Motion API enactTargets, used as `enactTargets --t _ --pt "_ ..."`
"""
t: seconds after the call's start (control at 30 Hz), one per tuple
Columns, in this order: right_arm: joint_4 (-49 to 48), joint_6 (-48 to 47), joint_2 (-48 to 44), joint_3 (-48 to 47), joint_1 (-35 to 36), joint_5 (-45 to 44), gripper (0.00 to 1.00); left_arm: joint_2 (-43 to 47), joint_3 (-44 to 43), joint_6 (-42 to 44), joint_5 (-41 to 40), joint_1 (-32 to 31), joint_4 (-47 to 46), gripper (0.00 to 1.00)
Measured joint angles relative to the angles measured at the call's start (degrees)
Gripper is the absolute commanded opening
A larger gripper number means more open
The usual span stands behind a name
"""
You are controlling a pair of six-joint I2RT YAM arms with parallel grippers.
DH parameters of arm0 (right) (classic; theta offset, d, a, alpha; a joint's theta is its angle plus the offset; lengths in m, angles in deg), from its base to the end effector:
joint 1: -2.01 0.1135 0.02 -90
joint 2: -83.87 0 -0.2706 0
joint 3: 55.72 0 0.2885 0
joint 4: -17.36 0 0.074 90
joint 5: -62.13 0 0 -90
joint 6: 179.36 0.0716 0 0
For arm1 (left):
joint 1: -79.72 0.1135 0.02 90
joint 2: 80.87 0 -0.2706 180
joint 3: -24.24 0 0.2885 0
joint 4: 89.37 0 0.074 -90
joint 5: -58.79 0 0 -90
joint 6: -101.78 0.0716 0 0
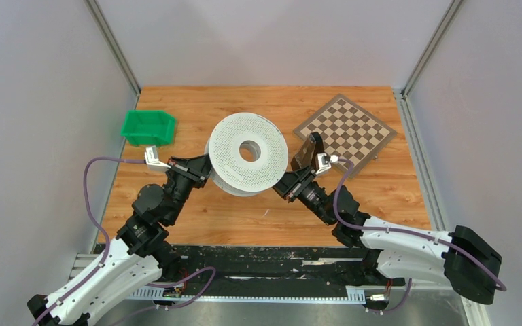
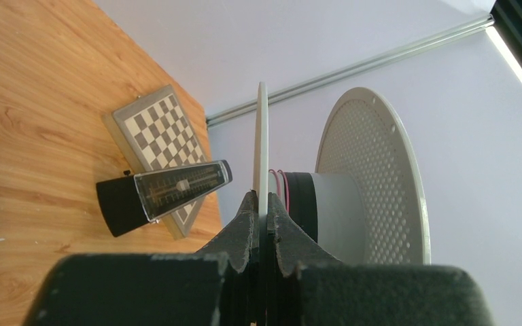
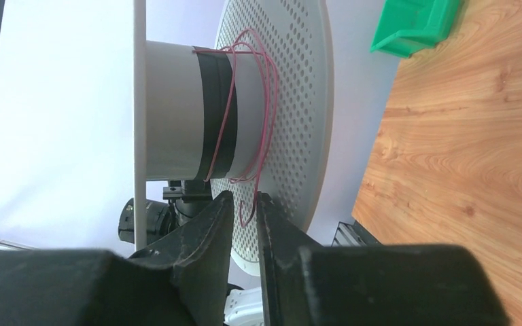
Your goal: Wrap the cables
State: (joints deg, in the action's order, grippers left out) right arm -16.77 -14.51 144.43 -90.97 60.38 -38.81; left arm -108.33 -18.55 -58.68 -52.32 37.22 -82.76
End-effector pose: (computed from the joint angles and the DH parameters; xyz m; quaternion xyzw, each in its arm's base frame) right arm 0.1639 0.2401 0.2479 0.1645 0.6306 0.6692 0.3570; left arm 0.1629 -0.1143 0.3359 -0.2896 0.5877 -0.5560 0.5114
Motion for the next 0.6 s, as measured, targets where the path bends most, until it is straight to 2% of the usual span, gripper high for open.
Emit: enactTargets --t 0.6 --pt "6.3 -2.7 -8.3 2.9 0.0 -2.2 0.37 0.1 0.0 -0.4 0.0 0.0 -0.3 0.0"
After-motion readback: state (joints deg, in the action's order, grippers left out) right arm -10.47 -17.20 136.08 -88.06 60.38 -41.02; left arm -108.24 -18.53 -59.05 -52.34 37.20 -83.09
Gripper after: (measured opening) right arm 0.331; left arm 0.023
